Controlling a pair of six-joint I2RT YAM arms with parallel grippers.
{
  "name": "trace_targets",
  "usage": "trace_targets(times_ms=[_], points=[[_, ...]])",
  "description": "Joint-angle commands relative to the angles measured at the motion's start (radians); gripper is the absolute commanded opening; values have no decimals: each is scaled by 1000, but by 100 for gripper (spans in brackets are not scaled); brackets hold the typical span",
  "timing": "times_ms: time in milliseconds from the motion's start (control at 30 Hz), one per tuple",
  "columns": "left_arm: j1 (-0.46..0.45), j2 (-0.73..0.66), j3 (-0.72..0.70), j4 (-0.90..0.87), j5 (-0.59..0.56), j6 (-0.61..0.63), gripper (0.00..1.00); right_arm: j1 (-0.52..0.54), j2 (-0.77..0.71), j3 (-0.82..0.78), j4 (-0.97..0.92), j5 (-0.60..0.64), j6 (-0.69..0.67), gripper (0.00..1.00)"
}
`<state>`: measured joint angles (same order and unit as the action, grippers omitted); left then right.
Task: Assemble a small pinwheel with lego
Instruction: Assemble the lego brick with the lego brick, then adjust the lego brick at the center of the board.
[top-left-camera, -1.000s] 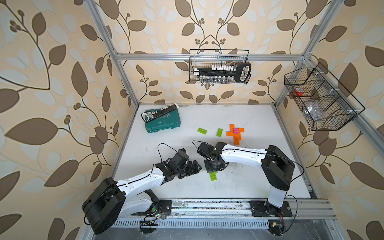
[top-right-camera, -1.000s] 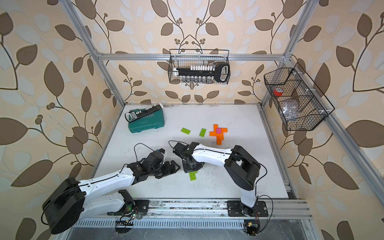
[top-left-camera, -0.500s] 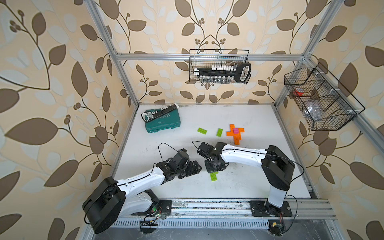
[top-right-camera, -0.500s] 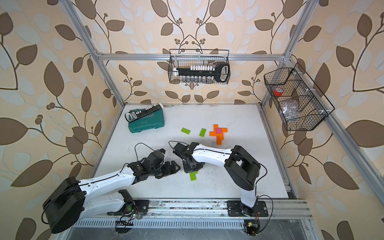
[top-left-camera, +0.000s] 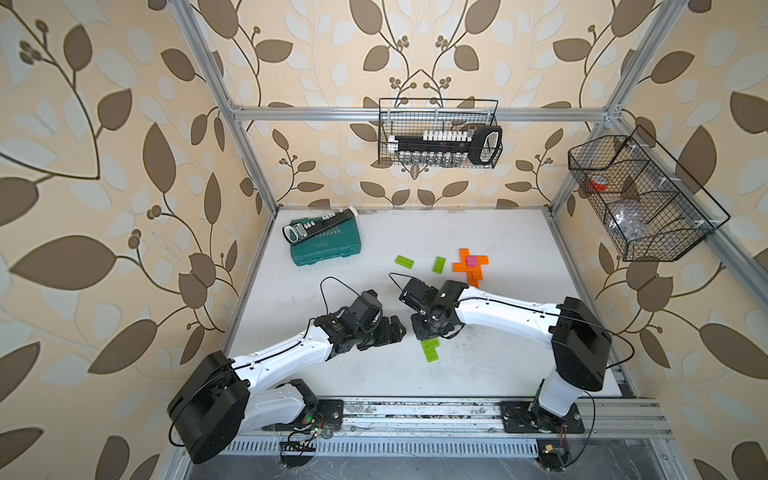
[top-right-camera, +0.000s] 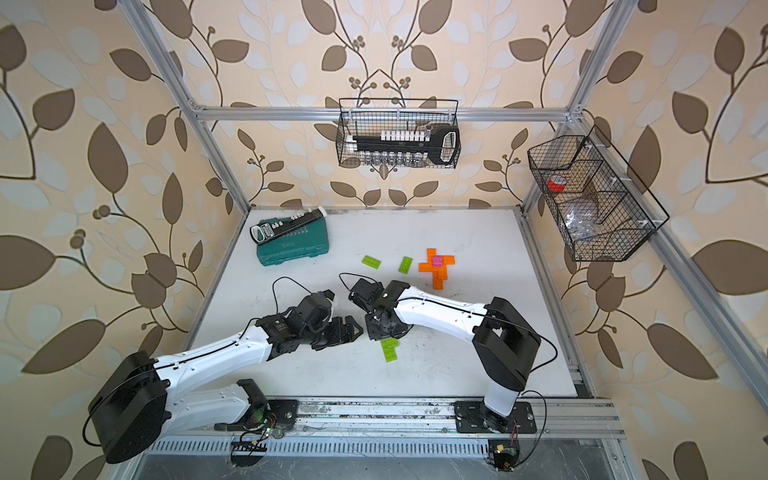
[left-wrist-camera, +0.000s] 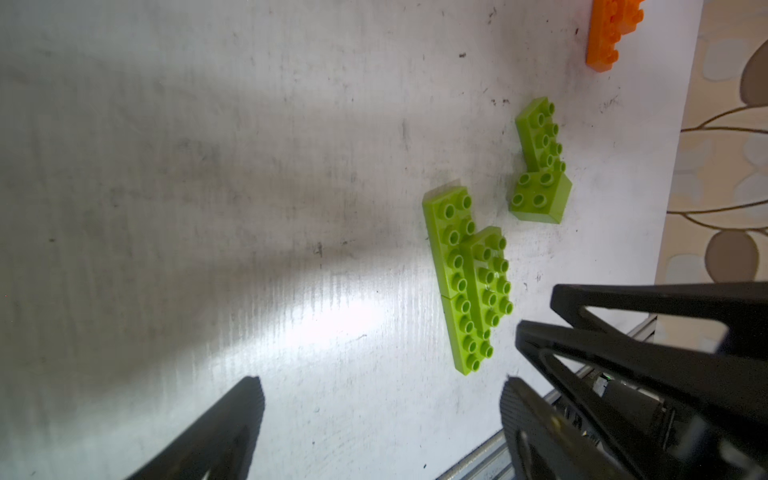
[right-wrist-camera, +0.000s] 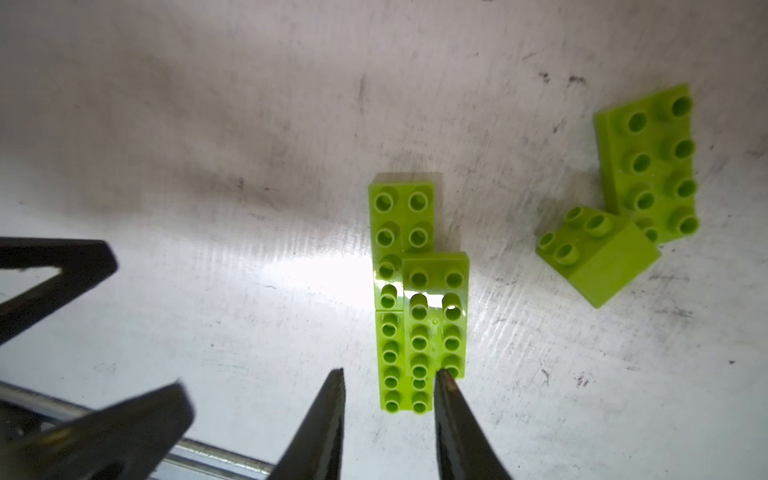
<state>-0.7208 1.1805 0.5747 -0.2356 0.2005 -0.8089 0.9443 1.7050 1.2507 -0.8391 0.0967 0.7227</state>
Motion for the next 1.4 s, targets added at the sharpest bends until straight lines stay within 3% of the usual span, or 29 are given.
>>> trace_targets(times_ms=[0, 267, 433, 633, 867, 1133, 1267, 1367], points=[[-6, 43, 73, -44, -15, 77, 89, -49, -66, -46, 5, 9, -51, 33], [-64, 252, 308, -145, -66, 214, 87, -271, -133, -147, 20, -72, -204, 27], [-86, 427, 449, -143, -34, 250, 79, -386, -110, -163, 41, -116, -300, 21], [-88, 545, 553, -119, -15, 250, 75, -440, -26, -96, 17, -150, -413, 16], [-85, 571, 591, -99, -22, 237, 75, -443, 45, -26, -18, -118, -462, 17], [-66, 518, 556, -105, -40, 236, 75, -445, 99, -5, -32, -98, -460, 37], [-60, 482, 524, -105, -51, 230, 75, -444, 99, -7, -53, -31, -431, 37], [-57, 457, 503, -111, -60, 227, 75, -442, 93, -16, -55, -63, -431, 35]])
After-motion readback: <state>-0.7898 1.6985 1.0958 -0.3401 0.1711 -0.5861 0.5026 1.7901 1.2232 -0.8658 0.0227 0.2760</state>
